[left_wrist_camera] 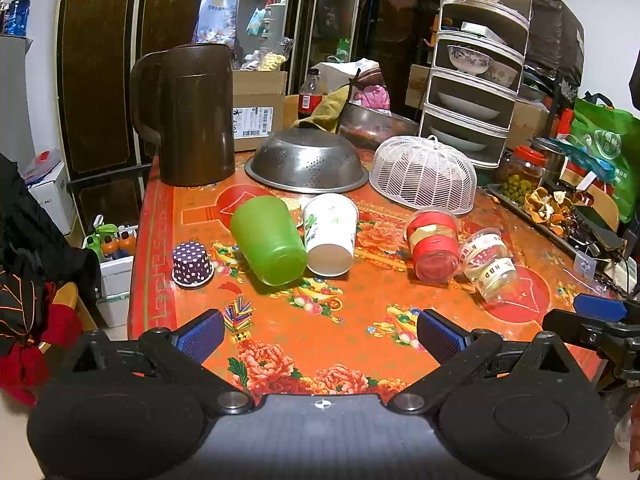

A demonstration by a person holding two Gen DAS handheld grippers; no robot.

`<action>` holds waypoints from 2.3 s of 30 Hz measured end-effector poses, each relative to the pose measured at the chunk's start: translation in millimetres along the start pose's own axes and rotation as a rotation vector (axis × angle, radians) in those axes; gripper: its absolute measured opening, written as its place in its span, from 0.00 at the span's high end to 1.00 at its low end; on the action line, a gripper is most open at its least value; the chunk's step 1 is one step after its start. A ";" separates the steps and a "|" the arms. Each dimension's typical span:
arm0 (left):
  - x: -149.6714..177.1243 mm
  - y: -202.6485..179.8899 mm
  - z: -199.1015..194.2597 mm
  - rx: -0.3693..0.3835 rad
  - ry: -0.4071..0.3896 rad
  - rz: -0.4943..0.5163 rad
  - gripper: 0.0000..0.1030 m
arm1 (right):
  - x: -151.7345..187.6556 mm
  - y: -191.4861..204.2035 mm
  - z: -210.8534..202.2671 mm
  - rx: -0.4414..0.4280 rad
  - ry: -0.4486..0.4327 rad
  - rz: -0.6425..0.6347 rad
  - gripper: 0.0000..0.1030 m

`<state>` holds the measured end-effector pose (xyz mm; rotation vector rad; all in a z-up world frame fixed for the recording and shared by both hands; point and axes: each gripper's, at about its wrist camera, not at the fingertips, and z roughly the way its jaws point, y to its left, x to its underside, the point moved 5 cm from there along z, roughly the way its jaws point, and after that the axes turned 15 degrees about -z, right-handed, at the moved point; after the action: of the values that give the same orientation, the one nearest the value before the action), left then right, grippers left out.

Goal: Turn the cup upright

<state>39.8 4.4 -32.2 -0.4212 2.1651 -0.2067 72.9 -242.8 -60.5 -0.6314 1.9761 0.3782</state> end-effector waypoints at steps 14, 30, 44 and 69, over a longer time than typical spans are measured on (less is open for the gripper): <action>0.2 0.1 -0.6 0.000 -0.001 0.000 0.00 | 1.0 0.8 0.5 -0.005 0.007 0.000 0.01; 1.4 -0.8 -2.9 0.000 -0.002 -0.006 0.00 | 1.1 0.3 0.3 -0.004 0.008 0.002 0.01; 0.9 -1.2 -4.0 -0.001 -0.002 -0.012 0.00 | 1.6 0.5 -0.1 -0.004 0.015 -0.001 0.01; 2.8 -4.2 -4.3 0.006 0.004 -0.012 0.00 | 1.3 0.5 -2.0 -0.003 0.016 0.000 0.01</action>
<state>35.7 -0.6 -30.5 -0.4306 2.1661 -0.2209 70.7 -243.8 -60.7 -0.6376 1.9913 0.3770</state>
